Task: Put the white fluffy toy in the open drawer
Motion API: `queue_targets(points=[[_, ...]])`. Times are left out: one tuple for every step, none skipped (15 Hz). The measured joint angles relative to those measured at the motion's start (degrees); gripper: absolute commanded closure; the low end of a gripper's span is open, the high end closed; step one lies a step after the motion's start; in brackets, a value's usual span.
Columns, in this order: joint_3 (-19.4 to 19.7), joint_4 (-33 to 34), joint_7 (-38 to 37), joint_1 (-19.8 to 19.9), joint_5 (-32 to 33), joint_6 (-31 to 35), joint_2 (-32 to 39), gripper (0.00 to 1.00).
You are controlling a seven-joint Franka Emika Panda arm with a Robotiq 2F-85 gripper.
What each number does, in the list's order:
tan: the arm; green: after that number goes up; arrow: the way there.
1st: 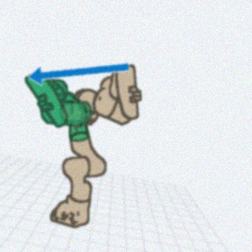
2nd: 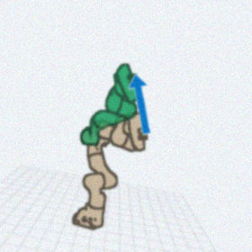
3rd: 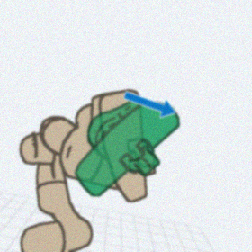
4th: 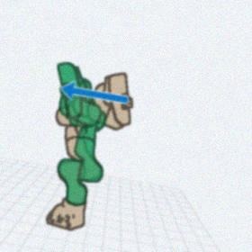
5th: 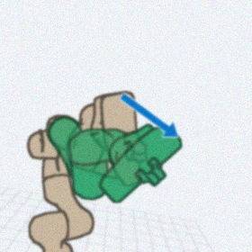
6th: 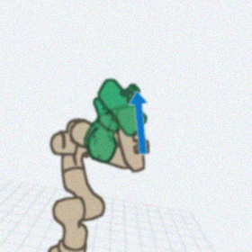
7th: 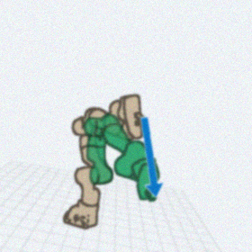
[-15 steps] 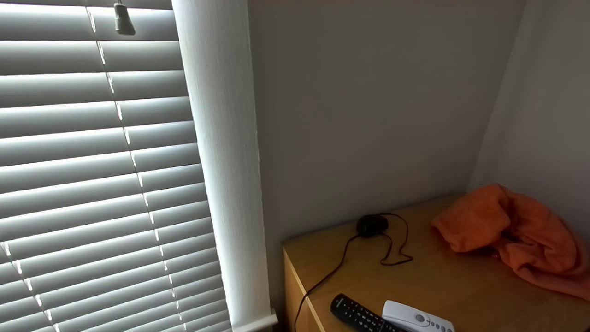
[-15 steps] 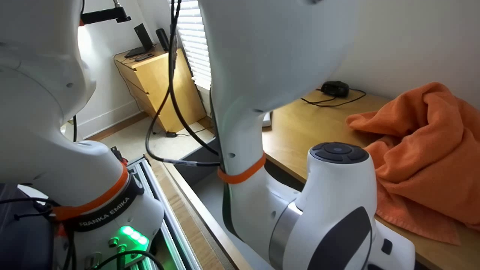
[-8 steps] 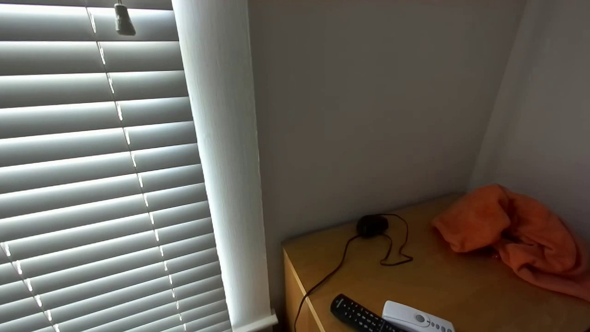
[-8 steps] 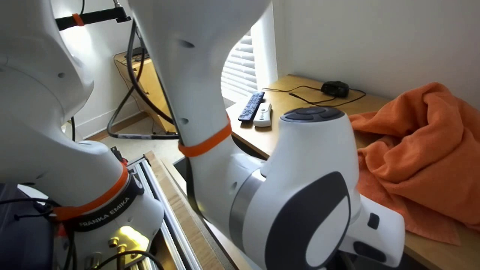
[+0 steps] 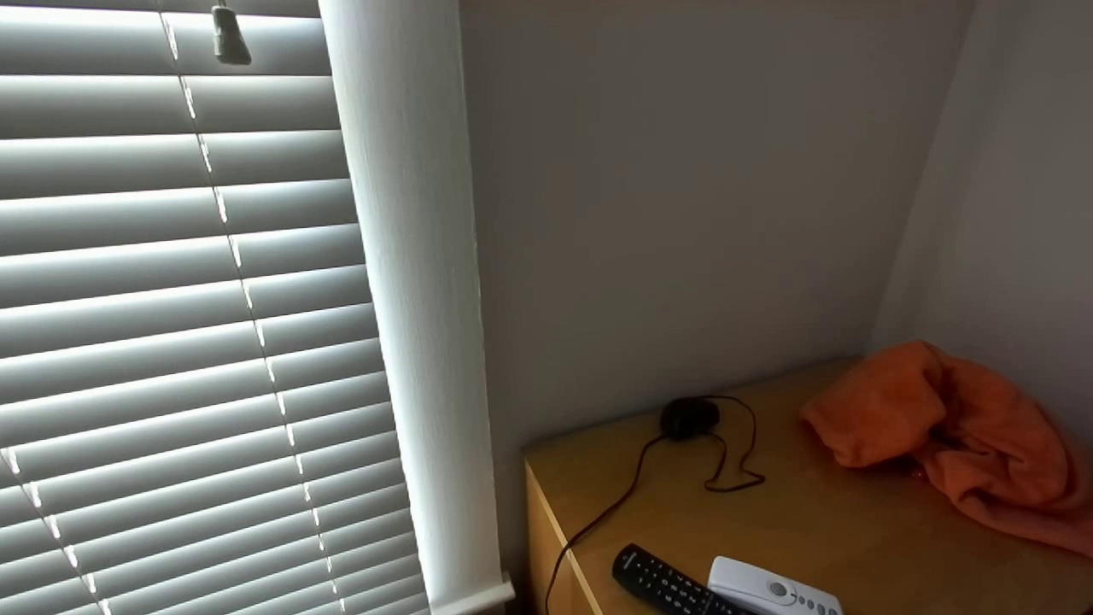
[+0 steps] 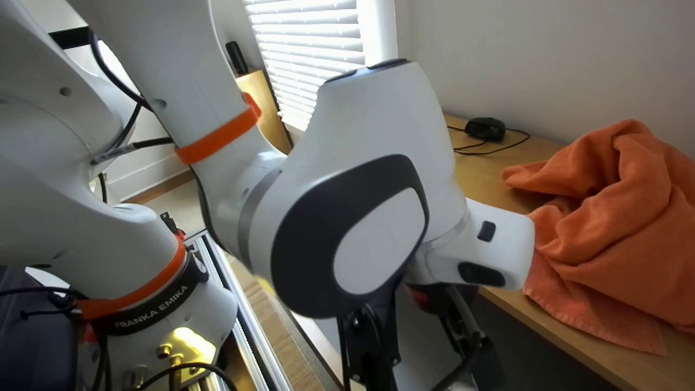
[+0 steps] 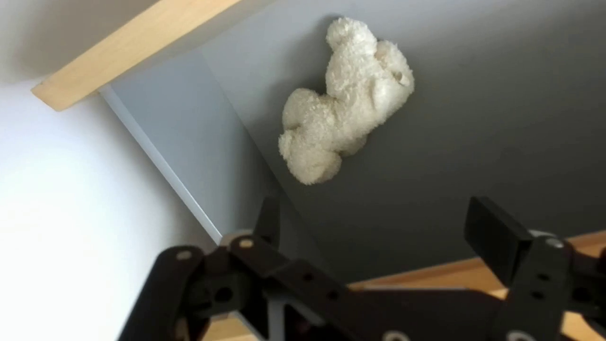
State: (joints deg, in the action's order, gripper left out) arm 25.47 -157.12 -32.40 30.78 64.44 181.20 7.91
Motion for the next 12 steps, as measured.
queue_targets(points=[[-0.6,-0.7,-0.3,0.4,0.0,1.6,-1.4,0.00],[-1.3,-0.7,-0.9,0.9,0.3,4.0,-1.8,0.00],[-1.9,-0.6,-1.8,1.3,0.9,6.6,-1.8,0.00],[-2.3,-0.4,-3.1,1.6,2.1,9.0,-1.7,0.00],[-2.4,-0.3,-4.8,1.9,3.8,11.2,-1.8,0.00],[-2.4,-0.2,-6.6,2.2,5.7,13.2,-2.0,0.00],[-2.4,0.0,-8.4,2.5,8.0,14.9,-2.2,0.00],[-2.3,0.1,-10.5,2.9,10.7,16.7,-2.5,0.00],[-2.2,0.1,-12.3,3.3,13.2,18.0,-2.7,0.00],[-2.2,0.0,-12.7,3.4,13.7,18.3,-2.8,0.00],[-2.2,0.1,-12.7,3.4,13.6,18.3,-2.8,0.00],[-2.3,0.2,-12.7,3.3,13.6,18.3,-2.8,0.00]])
